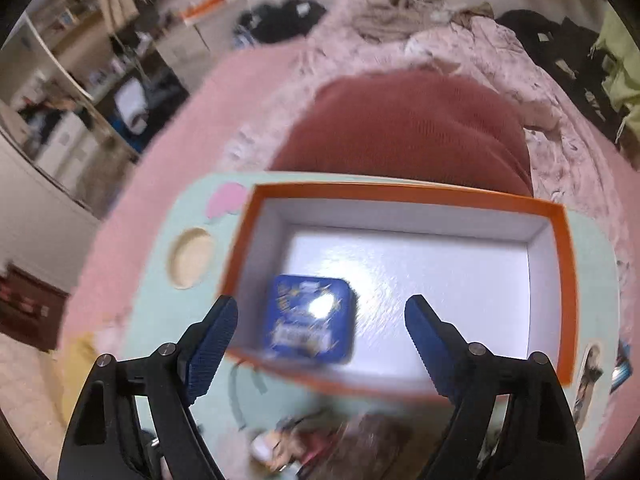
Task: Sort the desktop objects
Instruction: 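Reach into the box and grasp the blue tin with the right gripper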
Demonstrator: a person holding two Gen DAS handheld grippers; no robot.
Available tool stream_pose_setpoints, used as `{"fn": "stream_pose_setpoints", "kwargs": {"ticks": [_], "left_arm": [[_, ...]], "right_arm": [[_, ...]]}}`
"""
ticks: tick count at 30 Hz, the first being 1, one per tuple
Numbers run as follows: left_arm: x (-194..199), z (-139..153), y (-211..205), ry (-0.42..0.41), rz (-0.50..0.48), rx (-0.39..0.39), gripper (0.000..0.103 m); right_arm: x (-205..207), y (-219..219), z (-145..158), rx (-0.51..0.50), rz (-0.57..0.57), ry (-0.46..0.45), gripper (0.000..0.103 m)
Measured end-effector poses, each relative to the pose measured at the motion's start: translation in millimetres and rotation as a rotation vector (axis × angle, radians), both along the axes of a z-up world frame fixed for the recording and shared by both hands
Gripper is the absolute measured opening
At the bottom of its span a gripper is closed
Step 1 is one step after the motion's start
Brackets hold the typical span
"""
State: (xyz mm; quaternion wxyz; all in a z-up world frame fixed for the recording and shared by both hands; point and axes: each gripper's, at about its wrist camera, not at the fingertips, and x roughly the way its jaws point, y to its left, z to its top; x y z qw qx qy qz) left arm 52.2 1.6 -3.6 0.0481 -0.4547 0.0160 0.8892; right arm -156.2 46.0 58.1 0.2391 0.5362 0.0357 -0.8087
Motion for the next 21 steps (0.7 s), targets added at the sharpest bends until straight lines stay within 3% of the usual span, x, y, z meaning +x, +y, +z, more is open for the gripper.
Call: {"fn": "stream_pose_setpoints", "kwargs": {"ticks": [8, 11, 14, 18, 20, 21], "left_arm": [[0.4, 0.4, -0.6, 0.005, -0.003, 0.003, 0.103], [0.2, 0.2, -0.6, 0.003, -0.002, 0.005, 0.103], [0.0, 0.6, -0.5, 0.004, -0.003, 0.005, 0.103], [0.2, 1.0, -0.8, 0.004, -0.003, 0.006, 0.103], [0.2, 1.0, -0.6, 0.005, -0.003, 0.006, 0.103], [0.2, 1.0, -0.7, 0.005, -0.003, 0.006, 0.103]], "right_arm": [[-14.6, -27.2, -47.0, 0.08, 0.01, -0.132, 0.086], [-12.8, -29.4, -60.5, 0.063, -0.006, -0.176, 0.087], [-11.4, -26.5, -60.8, 0.13, -0.035, -0.131, 0.087], [-17.9, -3.3, -61.7, 0.216, -0.145, -0.086, 0.073], [-17.7, 3.4, -61.1, 0.214, -0.141, -0.076, 0.072], [-17.3, 4.7, -60.8, 0.219, -0.132, -0.074, 0.067]]}}
